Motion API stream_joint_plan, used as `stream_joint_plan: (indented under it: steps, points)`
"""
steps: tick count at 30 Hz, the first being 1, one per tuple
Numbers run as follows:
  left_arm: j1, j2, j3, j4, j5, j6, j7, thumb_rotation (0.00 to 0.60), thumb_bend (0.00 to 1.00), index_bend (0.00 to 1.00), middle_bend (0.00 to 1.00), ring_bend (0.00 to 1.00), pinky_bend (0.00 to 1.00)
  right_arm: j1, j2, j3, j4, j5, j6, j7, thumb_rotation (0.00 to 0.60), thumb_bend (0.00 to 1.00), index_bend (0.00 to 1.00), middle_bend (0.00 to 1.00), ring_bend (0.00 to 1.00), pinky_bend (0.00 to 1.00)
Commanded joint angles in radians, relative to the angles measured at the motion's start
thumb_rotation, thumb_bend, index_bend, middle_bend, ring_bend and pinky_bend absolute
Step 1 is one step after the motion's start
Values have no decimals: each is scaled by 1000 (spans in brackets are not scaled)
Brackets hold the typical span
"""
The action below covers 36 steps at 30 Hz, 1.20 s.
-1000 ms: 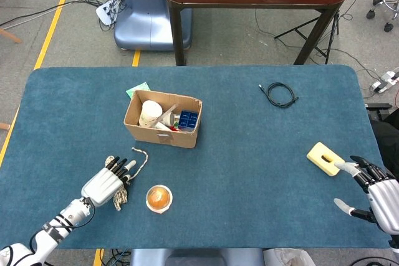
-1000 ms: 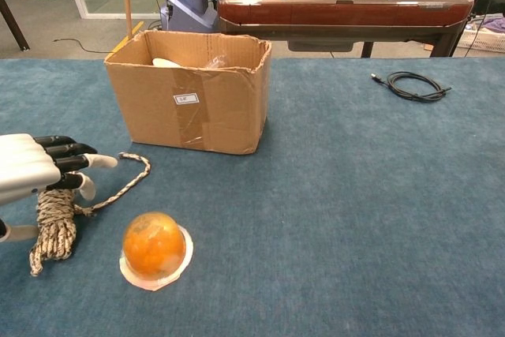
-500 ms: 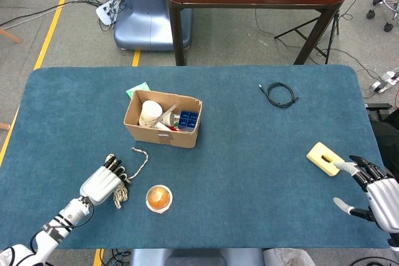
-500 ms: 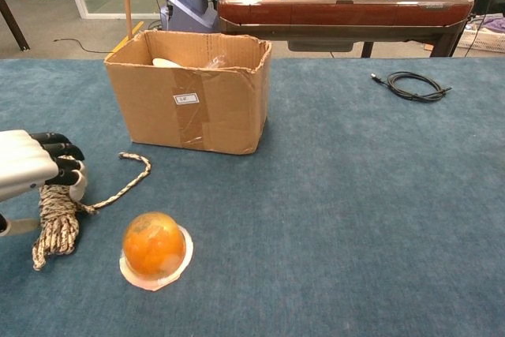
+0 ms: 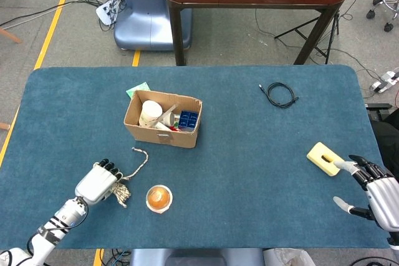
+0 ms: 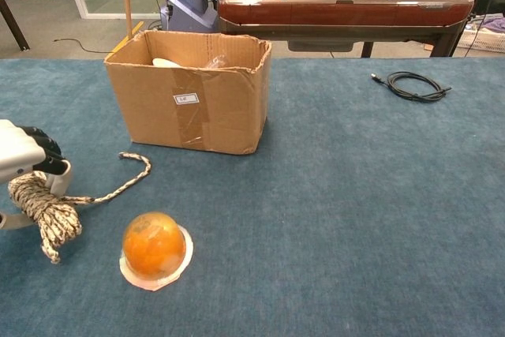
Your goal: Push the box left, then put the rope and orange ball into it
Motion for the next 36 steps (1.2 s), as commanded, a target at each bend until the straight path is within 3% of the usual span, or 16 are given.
stream_joint_plan:
  steps: [1,9,16,21,28,36]
  points:
    - [21,38,-17,-58,-4,62,-48,600,313,590,558,325,272,0,0,2,0,0,0,2,600,143,262,333,166,277]
    - [55,144,-86,-212,-34,189,-70,600,313,593,560,325,282,-2,0,2,0,-10,-2,0,600,143,262,333,169,277]
    - [40,235,-183,-349,-99,226,-92,600,313,592,560,326,286,-5,2,4,1,-11,-1,4,600,143,263,333,169,277]
    - [-5,268,-256,-426,-168,194,-83,600,313,592,560,326,289,-6,3,6,1,-8,-2,9,600,143,262,333,169,277]
    - [-81,268,-346,-464,-262,151,-36,600,313,593,562,342,321,-12,8,9,6,-6,8,24,600,143,262,333,169,277]
    - [-126,217,-422,-496,-297,218,5,600,313,593,564,364,375,-13,10,10,10,-9,9,34,600,143,263,333,169,277]
